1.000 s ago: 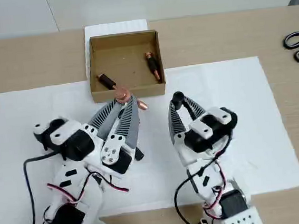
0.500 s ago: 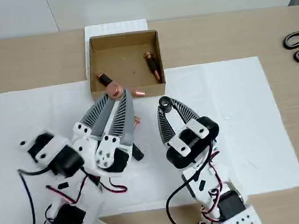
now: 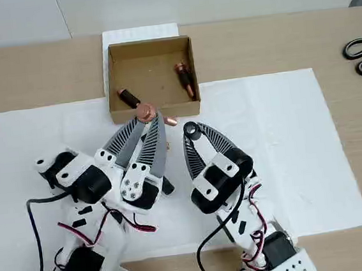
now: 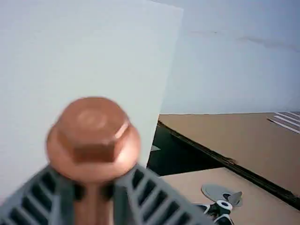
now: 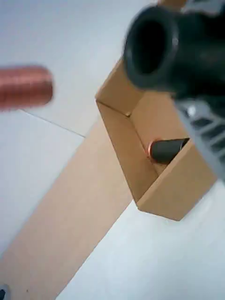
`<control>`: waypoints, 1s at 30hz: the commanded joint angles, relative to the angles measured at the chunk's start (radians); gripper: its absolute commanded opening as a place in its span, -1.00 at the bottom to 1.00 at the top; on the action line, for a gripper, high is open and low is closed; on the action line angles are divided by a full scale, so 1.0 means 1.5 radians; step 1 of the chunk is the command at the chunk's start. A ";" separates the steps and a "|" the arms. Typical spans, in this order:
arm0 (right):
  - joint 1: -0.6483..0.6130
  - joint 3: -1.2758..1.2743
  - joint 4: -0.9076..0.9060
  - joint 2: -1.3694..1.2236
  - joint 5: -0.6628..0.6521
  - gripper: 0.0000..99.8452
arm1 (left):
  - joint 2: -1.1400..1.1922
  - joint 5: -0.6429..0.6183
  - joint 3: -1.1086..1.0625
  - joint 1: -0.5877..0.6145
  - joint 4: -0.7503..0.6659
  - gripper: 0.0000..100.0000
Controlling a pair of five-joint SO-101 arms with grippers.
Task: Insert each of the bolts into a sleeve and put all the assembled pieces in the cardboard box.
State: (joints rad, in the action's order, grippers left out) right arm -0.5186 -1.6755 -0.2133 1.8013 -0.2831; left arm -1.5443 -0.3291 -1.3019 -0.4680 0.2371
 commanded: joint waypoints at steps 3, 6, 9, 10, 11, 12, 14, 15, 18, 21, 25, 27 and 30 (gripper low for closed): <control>-0.004 -0.005 0.019 0.009 -0.004 -0.99 | -0.003 0.029 0.010 -0.012 0.001 -0.99; -0.004 -0.005 0.019 0.009 -0.004 -0.99 | -0.003 0.080 0.012 -0.044 0.001 -0.99; -0.004 -0.005 0.019 0.009 -0.004 -0.99 | -0.003 0.081 0.019 -0.061 0.002 -0.99; -0.004 -0.005 0.019 0.009 -0.004 -0.99 | -0.003 0.081 0.020 -0.061 0.002 -0.99; -0.004 -0.005 0.019 0.009 -0.004 -0.99 | -0.003 0.081 0.020 -0.061 0.002 -0.99; -0.004 -0.005 0.019 0.009 -0.004 -0.99 | -0.003 0.081 0.019 -0.061 0.002 -0.99; -0.004 -0.005 0.019 0.009 -0.004 -0.99 | -0.003 0.081 0.018 -0.061 0.001 -0.99; -0.004 -0.005 0.019 0.009 -0.004 -0.99 | -0.003 0.082 0.019 -0.061 -0.001 -0.99; -0.004 -0.005 0.019 0.009 -0.004 -0.99 | -0.003 0.084 0.019 -0.061 -0.001 -0.99; -0.004 -0.005 0.019 0.009 -0.004 -0.99 | -0.003 0.085 0.019 -0.061 -0.002 -0.99; -0.004 -0.005 0.019 0.009 -0.005 -0.99 | -0.003 0.085 0.018 -0.061 -0.019 -0.99; -0.004 -0.005 0.019 0.009 -0.008 -0.99 | -0.003 0.085 0.015 -0.061 -0.053 -0.99; -0.004 -0.005 0.019 0.009 -0.008 -0.99 | -0.003 0.094 -0.011 -0.060 -0.070 -0.99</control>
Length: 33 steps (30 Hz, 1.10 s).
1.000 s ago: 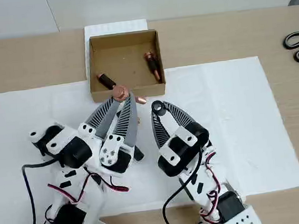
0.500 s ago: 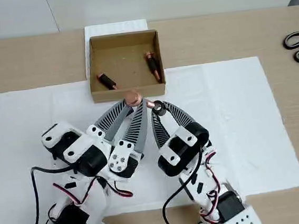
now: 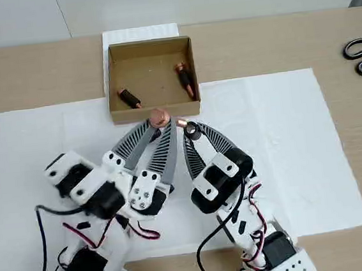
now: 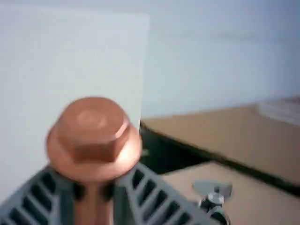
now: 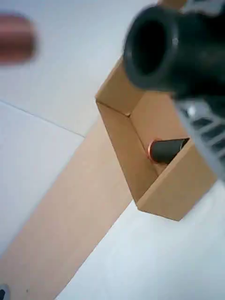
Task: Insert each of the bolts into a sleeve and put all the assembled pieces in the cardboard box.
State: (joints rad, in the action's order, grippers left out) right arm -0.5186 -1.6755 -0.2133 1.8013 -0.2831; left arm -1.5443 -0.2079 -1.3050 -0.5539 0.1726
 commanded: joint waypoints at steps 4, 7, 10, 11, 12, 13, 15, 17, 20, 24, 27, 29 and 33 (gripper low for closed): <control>-0.004 -0.005 0.019 0.009 -0.008 -0.99 | -0.004 0.064 -0.057 -0.004 -0.057 -0.99; -0.004 -0.005 0.019 0.009 -0.008 -0.99 | -0.003 0.065 -0.061 -0.004 -0.070 -0.99; -0.004 -0.005 0.019 0.009 -0.008 -0.99 | -0.003 0.065 -0.061 -0.004 -0.071 -0.99; -0.004 -0.005 0.019 0.009 -0.008 -0.99 | -0.003 0.065 -0.060 -0.004 -0.071 -0.99; -0.004 -0.005 0.019 0.009 -0.008 -0.99 | -0.003 0.064 -0.060 -0.008 -0.072 -0.99; -0.004 -0.005 0.019 0.009 -0.008 -0.99 | -0.003 0.064 -0.060 -0.016 -0.071 -0.99; -0.004 -0.005 0.019 0.009 -0.008 -0.99 | -0.003 0.064 -0.060 -0.033 -0.071 -0.99; -0.004 -0.005 0.019 0.009 -0.008 -0.99 | -0.003 0.064 -0.060 -0.037 -0.070 -0.99; -0.004 -0.005 0.019 0.009 -0.008 -0.99 | -0.003 0.064 -0.061 -0.037 -0.069 -0.99; -0.004 -0.005 0.019 0.009 -0.008 -0.99 | -0.003 0.064 -0.063 -0.037 -0.048 -0.99; -0.004 -0.005 0.019 0.009 -0.008 -0.99 | -0.003 0.065 -0.081 -0.037 -0.032 -0.99; -0.004 -0.005 0.019 0.009 -0.008 -0.99 | -0.003 0.068 -0.093 -0.037 -0.052 -0.99; -0.004 -0.005 0.019 0.009 -0.008 -0.99 | -0.003 0.071 -0.111 -0.036 -0.076 -0.99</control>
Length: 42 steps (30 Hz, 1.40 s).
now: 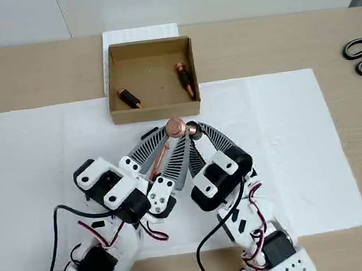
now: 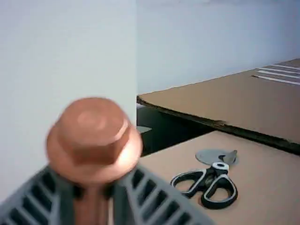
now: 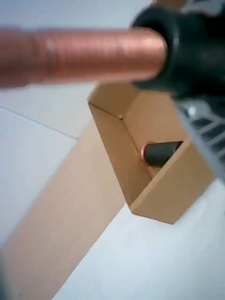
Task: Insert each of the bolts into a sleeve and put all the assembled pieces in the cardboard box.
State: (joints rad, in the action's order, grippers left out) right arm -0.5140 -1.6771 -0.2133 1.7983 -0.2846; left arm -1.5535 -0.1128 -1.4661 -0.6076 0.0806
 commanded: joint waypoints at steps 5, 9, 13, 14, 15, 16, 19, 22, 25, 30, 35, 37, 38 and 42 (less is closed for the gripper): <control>-0.008 -0.004 0.019 0.011 -0.007 -0.99 | 0.003 0.061 -0.005 0.000 -0.015 -0.99; -0.031 -0.003 0.019 0.011 -0.008 -0.99 | 0.003 0.078 -0.002 0.000 -0.016 -0.99; -0.067 -0.003 0.019 0.011 -0.051 -0.99 | 0.003 0.078 -0.002 0.001 -0.014 -0.99; -0.067 -0.003 0.019 0.011 -0.063 -0.99 | 0.003 0.078 -0.002 0.001 -0.013 -0.99; -0.067 -0.004 0.019 0.011 -0.069 -0.99 | 0.002 0.078 -0.002 0.001 -0.013 -0.99; -0.067 -0.004 0.019 0.011 -0.068 -0.99 | 0.002 0.078 -0.002 0.001 -0.013 -0.99; -0.066 -0.004 0.019 0.012 -0.068 -0.99 | 0.001 0.078 -0.002 0.006 -0.013 -0.99; -0.065 -0.004 0.019 0.012 -0.068 -0.99 | -0.003 0.078 -0.001 0.040 -0.012 -0.99; -0.065 -0.004 0.020 0.012 -0.066 -0.99 | -0.003 0.077 -0.001 0.054 -0.012 -0.99; -0.064 -0.002 0.020 0.012 -0.066 -0.99 | -0.003 0.076 -0.002 0.054 -0.004 -0.99; -0.019 -0.004 0.059 0.011 -0.005 -0.99 | -0.004 0.026 -0.002 0.054 0.026 -0.99; -0.010 -0.004 0.037 0.011 0.031 -0.99 | -0.004 0.025 -0.004 0.052 0.015 -0.99; -0.010 -0.004 0.020 0.011 0.044 -0.99 | -0.004 0.025 -0.005 0.050 0.006 -0.99; -0.011 -0.004 -0.010 0.011 0.062 -0.99 | 0.001 0.025 -0.005 0.044 -0.003 -0.99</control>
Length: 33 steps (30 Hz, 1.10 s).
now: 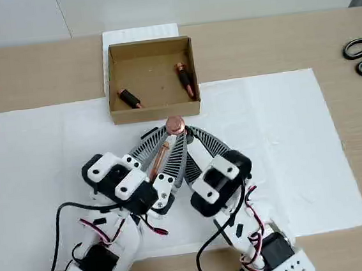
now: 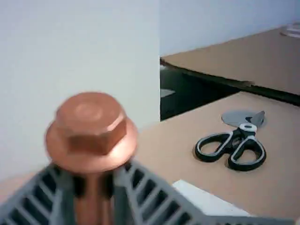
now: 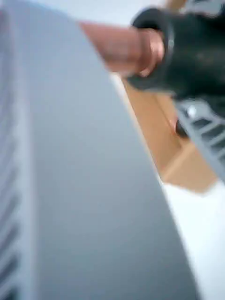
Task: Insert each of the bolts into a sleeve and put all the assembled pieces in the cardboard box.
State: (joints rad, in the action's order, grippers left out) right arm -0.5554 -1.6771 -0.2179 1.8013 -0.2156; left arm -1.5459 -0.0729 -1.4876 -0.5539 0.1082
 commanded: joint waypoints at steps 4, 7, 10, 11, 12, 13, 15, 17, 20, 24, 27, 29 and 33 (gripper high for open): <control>0.017 -0.002 -0.007 0.009 0.018 -0.99 | -0.004 -0.002 -0.013 0.007 -0.017 -0.99; 0.017 -0.003 -0.007 0.009 0.017 -0.99 | -0.006 -0.002 -0.021 0.007 -0.017 -0.99; 0.017 -0.003 -0.007 0.009 0.016 -0.99 | -0.004 0.034 -0.020 0.010 -0.014 -0.98; 0.017 -0.003 -0.007 0.009 0.016 -0.99 | -0.004 0.063 -0.020 0.010 0.000 -0.96; 0.017 -0.003 -0.007 0.009 0.016 -0.99 | -0.004 0.092 -0.019 0.009 0.021 -0.92; 0.017 -0.003 -0.007 0.009 0.016 -0.99 | -0.004 0.114 -0.016 0.009 0.043 -0.86; 0.017 -0.003 -0.007 0.009 0.017 -0.99 | -0.004 0.116 -0.002 0.009 0.081 -0.73; 0.017 -0.003 -0.007 0.009 0.017 -0.99 | -0.004 0.108 0.017 0.010 0.102 -0.65; 0.017 -0.003 -0.007 0.009 0.017 -0.99 | -0.004 0.107 0.027 0.011 0.105 -0.64; 0.017 -0.002 -0.007 0.009 0.016 -0.99 | -0.004 0.107 0.027 0.011 0.103 -0.64; 0.017 -0.002 -0.007 0.009 0.016 -0.99 | -0.008 0.107 0.028 0.011 0.102 -0.64; 0.017 -0.003 -0.007 0.009 0.016 -0.99 | -0.008 0.107 0.037 0.011 0.102 -0.64; 0.017 -0.003 -0.012 0.009 0.016 -0.99 | -0.008 0.107 0.078 0.011 0.068 -0.64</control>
State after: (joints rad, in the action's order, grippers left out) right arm -0.5370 -1.6771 -0.2348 1.7983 -0.2002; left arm -1.5474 0.0852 -1.4492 -0.5432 0.2524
